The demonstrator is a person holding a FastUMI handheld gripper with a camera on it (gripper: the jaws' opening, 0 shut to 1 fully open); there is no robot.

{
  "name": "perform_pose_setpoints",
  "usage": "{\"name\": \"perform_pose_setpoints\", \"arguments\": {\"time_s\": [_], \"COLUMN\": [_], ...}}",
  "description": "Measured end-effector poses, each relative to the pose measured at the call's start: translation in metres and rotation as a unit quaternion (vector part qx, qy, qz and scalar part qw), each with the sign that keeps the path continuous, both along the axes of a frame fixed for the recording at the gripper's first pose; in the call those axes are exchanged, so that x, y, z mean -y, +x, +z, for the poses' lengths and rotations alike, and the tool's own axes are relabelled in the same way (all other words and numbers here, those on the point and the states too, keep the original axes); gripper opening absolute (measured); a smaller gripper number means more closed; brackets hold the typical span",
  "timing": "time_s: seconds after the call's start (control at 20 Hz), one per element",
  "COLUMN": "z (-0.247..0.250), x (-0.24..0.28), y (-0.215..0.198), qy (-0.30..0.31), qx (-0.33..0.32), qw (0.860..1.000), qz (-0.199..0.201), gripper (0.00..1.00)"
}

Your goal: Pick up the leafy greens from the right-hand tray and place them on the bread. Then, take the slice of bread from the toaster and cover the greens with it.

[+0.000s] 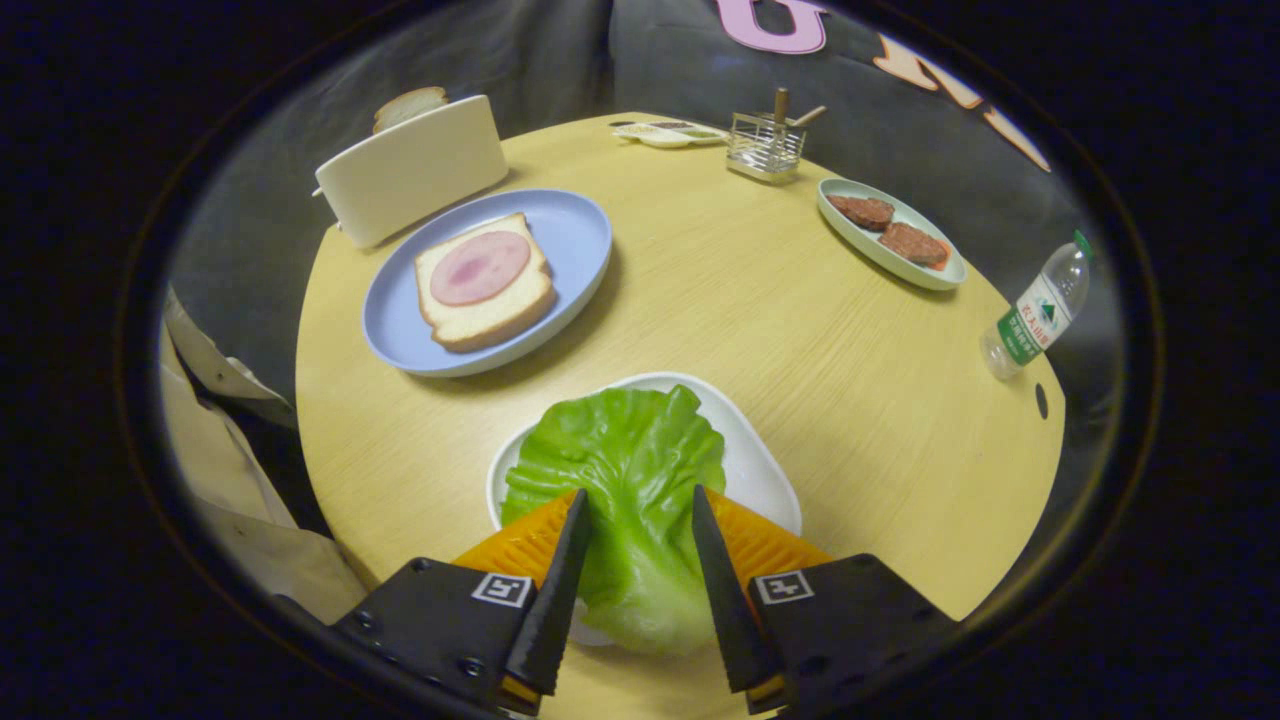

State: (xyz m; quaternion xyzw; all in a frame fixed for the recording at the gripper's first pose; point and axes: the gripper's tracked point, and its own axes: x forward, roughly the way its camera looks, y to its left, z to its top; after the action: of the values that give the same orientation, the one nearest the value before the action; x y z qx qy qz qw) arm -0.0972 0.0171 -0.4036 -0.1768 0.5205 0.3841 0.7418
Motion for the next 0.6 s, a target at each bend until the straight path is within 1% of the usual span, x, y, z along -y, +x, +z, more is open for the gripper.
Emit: {"name": "perform_pose_setpoints", "arguments": {"time_s": [0.15, 0.25, 0.3, 0.4, 0.6], "z": [0.003, 0.001, -0.001, 0.002, 0.009], "x": [-0.003, -0.007, -0.01, -0.009, -0.007], "y": [0.0, -0.003, -0.006, -0.004, -0.004], "qy": [0.007, 0.005, 0.007, 0.003, 0.001], "qx": [0.001, 0.004, 0.008, 0.008, 0.004], "qw": [1.0, 1.0, 1.0, 1.0, 1.0], "qz": [-0.005, 0.004, 0.008, 0.009, -0.007], "gripper": [0.38, 0.25, 0.22, 0.09, 0.09]}}
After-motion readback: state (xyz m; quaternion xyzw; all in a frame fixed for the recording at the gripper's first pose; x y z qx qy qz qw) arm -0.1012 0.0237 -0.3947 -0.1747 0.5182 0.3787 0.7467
